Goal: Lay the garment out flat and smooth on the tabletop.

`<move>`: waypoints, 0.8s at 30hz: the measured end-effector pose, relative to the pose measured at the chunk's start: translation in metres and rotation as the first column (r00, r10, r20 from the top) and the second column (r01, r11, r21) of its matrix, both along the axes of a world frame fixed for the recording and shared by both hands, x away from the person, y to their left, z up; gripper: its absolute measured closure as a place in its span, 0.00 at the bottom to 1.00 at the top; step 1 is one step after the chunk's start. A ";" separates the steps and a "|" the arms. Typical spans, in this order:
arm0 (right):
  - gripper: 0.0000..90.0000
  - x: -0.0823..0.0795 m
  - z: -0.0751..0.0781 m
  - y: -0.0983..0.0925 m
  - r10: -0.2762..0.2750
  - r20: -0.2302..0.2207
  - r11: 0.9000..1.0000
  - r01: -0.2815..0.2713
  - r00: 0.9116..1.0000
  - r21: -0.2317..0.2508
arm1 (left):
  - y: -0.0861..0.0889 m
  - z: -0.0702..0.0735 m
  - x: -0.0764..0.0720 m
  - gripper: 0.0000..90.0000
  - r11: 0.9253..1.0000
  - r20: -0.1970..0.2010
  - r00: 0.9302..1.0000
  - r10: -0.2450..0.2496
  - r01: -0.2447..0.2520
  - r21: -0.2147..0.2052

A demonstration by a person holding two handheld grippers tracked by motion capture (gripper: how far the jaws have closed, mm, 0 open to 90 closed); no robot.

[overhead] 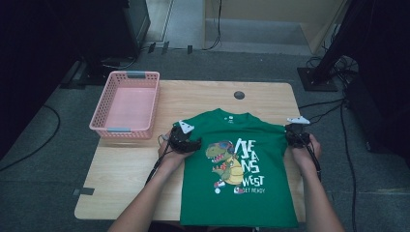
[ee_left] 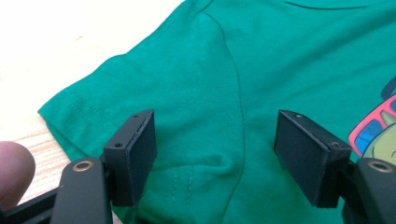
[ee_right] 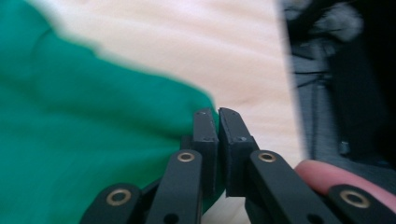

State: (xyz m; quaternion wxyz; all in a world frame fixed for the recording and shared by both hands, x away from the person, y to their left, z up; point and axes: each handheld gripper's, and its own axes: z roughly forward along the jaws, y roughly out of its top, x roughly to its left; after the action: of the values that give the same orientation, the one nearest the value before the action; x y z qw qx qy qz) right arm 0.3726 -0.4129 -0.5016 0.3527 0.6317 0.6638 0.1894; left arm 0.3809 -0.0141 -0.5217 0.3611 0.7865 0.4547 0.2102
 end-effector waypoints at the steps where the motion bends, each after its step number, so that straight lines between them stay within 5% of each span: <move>1: 0.96 0.004 0.001 -0.001 -0.043 0.022 0.999 0.043 0.999 -0.004 | 0.000 0.000 0.001 0.34 1.000 0.000 1.000 0.001 -0.001 -0.001; 3: 0.85 0.008 0.005 0.001 -0.111 0.063 0.992 0.114 0.992 -0.046 | 0.000 0.000 0.001 0.34 1.000 -0.001 1.000 0.002 -0.002 -0.001; 6: 0.75 0.009 0.017 0.008 -0.126 0.135 0.992 0.124 0.983 0.023 | 0.000 0.000 0.002 0.34 1.000 -0.002 1.000 -0.003 0.003 0.000; 8: 0.69 0.008 0.025 0.018 -0.036 0.169 0.989 0.010 0.985 0.150 | 0.000 0.000 0.002 0.34 1.000 -0.002 1.000 -0.003 0.003 0.000; 10: 0.64 0.011 0.028 0.035 0.103 0.180 0.948 -0.151 0.978 0.281 | 0.000 0.000 0.002 0.34 1.000 -0.002 1.000 -0.002 0.002 0.001; 13: 0.56 0.017 0.022 0.069 0.205 0.155 0.920 -0.245 0.966 0.306 | 0.000 0.000 0.002 0.34 1.000 -0.002 1.000 -0.002 0.002 0.001; 16: 0.51 0.026 0.007 0.100 0.254 0.103 0.931 -0.272 0.962 0.245 | 0.000 0.000 0.002 0.34 1.000 -0.003 1.000 -0.001 0.001 0.001; 19: 0.45 0.039 -0.012 0.118 0.220 0.028 0.952 -0.221 0.975 0.210 | 0.000 0.000 0.003 0.34 1.000 -0.001 1.000 0.006 -0.006 0.002; 22: 0.42 0.046 -0.020 0.119 0.152 0.079 0.952 -0.167 0.985 0.257 | 0.002 0.000 0.009 0.34 1.000 -0.001 1.000 0.019 -0.019 0.002; 24: 0.39 0.052 -0.022 0.122 0.144 0.085 0.957 -0.161 0.986 0.241 | 0.002 0.000 0.014 0.34 1.000 0.000 1.000 0.026 -0.026 0.003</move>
State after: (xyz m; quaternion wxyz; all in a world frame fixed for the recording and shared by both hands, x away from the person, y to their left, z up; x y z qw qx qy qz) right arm 0.4242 -0.2912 -0.5234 0.2776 0.6110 0.6696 0.3182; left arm 0.3945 -0.0118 -0.5214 0.3572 0.7812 0.4645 0.2155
